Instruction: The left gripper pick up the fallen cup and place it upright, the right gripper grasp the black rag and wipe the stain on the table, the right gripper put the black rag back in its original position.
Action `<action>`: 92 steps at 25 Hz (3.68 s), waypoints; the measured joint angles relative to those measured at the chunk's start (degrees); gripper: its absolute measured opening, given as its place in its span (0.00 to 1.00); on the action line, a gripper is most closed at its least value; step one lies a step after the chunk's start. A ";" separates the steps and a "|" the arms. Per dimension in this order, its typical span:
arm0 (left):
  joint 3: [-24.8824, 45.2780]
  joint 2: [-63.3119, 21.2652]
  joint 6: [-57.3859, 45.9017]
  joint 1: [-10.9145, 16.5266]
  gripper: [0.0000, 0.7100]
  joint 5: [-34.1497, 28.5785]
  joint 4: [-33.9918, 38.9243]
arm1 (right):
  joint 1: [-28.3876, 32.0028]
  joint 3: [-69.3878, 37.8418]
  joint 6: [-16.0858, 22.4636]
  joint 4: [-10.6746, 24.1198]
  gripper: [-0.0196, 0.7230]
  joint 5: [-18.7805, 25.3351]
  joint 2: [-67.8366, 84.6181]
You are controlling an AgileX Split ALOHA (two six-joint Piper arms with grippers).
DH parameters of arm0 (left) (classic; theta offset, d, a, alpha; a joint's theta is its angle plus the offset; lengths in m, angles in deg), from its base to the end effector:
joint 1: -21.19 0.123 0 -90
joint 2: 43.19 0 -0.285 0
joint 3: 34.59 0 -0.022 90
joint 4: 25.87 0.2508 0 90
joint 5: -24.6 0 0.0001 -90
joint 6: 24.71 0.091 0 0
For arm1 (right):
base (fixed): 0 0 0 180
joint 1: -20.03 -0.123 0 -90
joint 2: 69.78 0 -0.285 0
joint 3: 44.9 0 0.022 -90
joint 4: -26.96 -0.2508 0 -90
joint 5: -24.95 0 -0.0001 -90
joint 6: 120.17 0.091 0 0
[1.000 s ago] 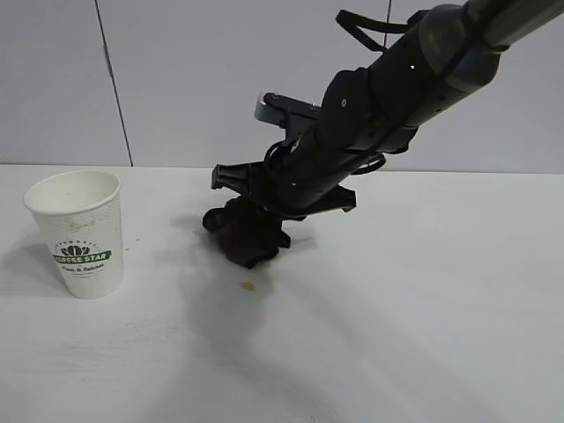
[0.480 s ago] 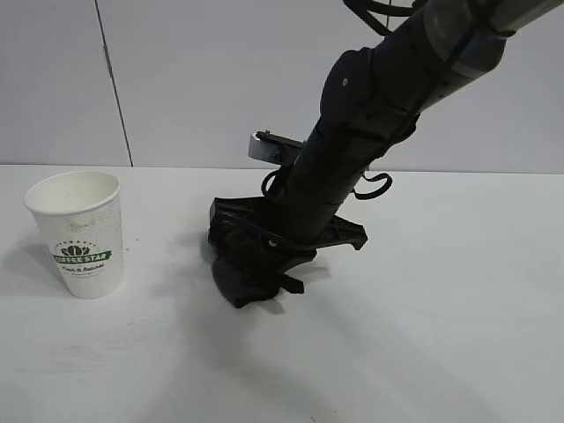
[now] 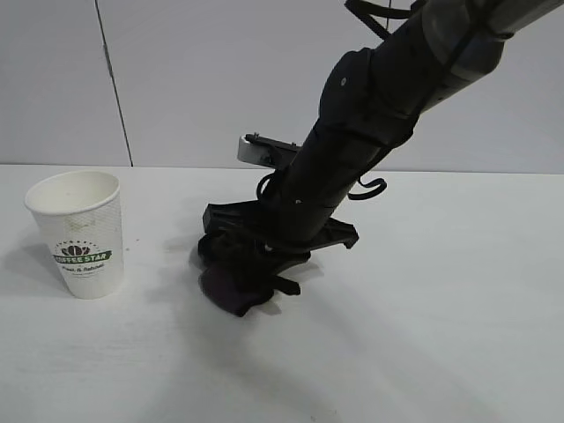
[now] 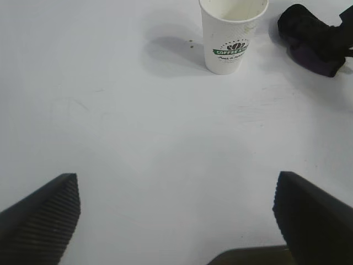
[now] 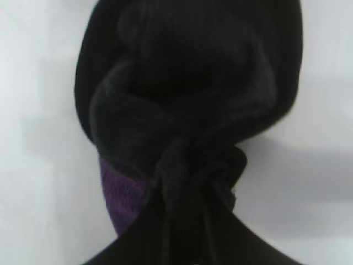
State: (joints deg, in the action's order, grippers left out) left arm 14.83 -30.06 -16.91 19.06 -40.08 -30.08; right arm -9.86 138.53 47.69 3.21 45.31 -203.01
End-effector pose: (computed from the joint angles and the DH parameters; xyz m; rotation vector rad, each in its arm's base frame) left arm 0.0069 -0.0063 0.2679 0.1937 2.2096 -0.0365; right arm 0.3828 0.2348 0.1101 -0.5014 2.5934 0.4299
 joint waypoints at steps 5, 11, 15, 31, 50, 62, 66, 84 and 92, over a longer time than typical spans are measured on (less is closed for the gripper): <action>0.00 0.00 0.00 0.00 0.97 0.00 0.00 | 0.00 -0.06 0.22 7.93 0.08 -5.93 -0.26; 0.00 0.00 0.00 0.00 0.97 0.00 0.04 | 2.25 1.94 3.97 10.82 0.08 1.40 0.11; 0.00 0.00 0.00 0.00 0.97 0.00 0.04 | 3.93 6.44 5.59 14.03 0.08 13.81 1.92; 0.00 0.00 0.00 0.00 0.97 0.00 0.11 | 6.34 11.28 13.58 29.94 0.08 38.19 2.75; 0.00 0.00 0.00 0.00 0.97 0.00 0.23 | 13.66 11.39 23.71 35.38 0.79 37.41 10.29; 0.00 0.00 0.00 0.00 0.97 0.00 0.28 | 29.99 11.39 23.71 41.59 0.76 43.08 35.25; 0.00 0.00 0.00 0.00 0.97 0.00 0.28 | 29.53 11.39 23.14 41.01 0.76 43.16 49.38; 0.00 0.00 0.00 0.00 0.97 0.00 0.28 | 21.32 -12.44 21.30 25.53 0.76 50.16 111.22; 0.00 0.00 0.00 0.00 0.97 0.00 0.28 | 21.32 -36.15 21.30 24.20 0.76 46.67 122.57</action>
State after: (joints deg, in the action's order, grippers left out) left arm 14.83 -30.06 -16.91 19.06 -40.08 -29.80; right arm 11.45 102.38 68.99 27.41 91.98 -80.45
